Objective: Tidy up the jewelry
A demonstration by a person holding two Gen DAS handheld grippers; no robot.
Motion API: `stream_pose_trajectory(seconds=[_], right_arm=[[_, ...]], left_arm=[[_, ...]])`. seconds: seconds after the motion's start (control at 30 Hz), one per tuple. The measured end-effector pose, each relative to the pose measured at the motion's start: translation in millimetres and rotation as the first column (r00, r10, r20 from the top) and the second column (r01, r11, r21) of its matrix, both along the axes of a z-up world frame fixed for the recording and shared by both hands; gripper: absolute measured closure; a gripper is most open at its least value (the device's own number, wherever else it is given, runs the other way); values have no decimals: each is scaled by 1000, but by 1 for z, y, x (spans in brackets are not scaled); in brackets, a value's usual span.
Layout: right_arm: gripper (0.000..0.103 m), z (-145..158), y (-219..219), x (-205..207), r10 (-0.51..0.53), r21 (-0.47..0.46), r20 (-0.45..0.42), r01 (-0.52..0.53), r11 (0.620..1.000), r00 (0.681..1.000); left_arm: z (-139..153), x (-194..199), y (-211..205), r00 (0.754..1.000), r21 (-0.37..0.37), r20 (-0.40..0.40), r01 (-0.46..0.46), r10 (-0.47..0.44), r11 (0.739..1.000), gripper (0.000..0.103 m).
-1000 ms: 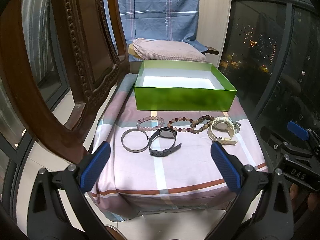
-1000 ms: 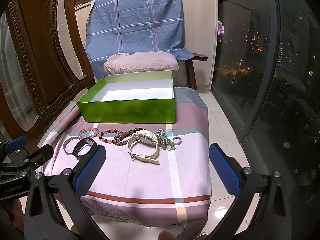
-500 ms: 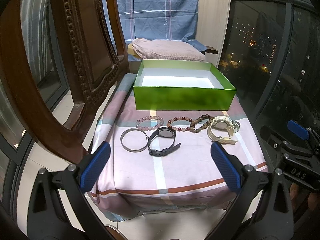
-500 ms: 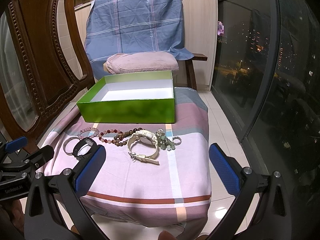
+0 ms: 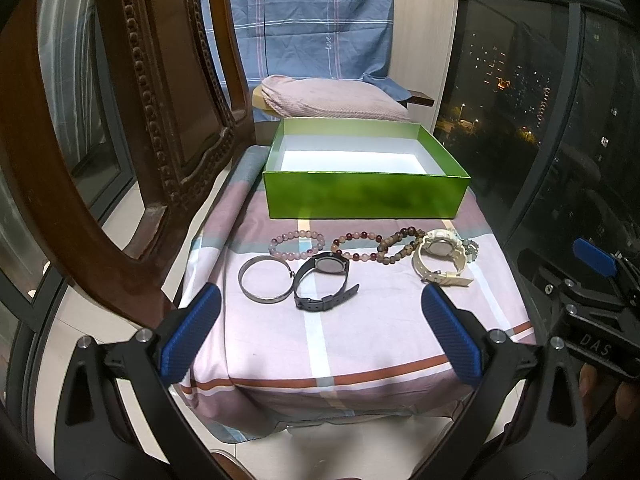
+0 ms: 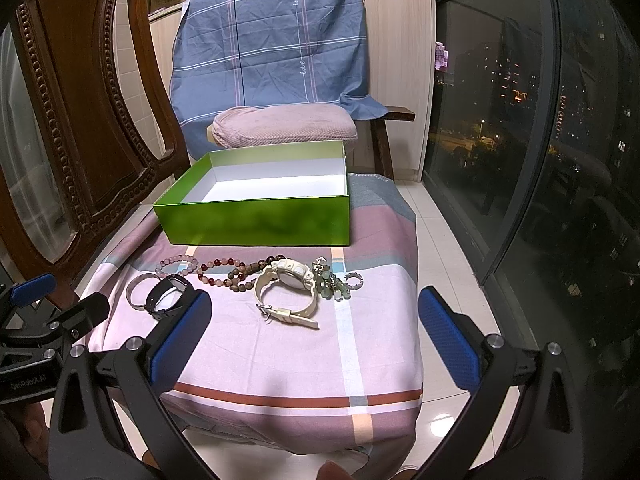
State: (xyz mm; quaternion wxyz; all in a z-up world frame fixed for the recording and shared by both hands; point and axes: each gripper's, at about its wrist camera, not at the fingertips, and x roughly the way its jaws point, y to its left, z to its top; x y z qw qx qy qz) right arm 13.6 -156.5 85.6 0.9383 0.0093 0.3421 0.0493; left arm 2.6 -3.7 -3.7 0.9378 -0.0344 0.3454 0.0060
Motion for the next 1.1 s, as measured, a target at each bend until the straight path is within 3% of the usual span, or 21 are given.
stream_pose_trajectory(seconds=[1.1], right_arm=[[3,-2,0,-1,10,7,5,-10,1000,1000]], left_arm=[[-2,1,-1,1000,-22,9,6,-6,1000,4]])
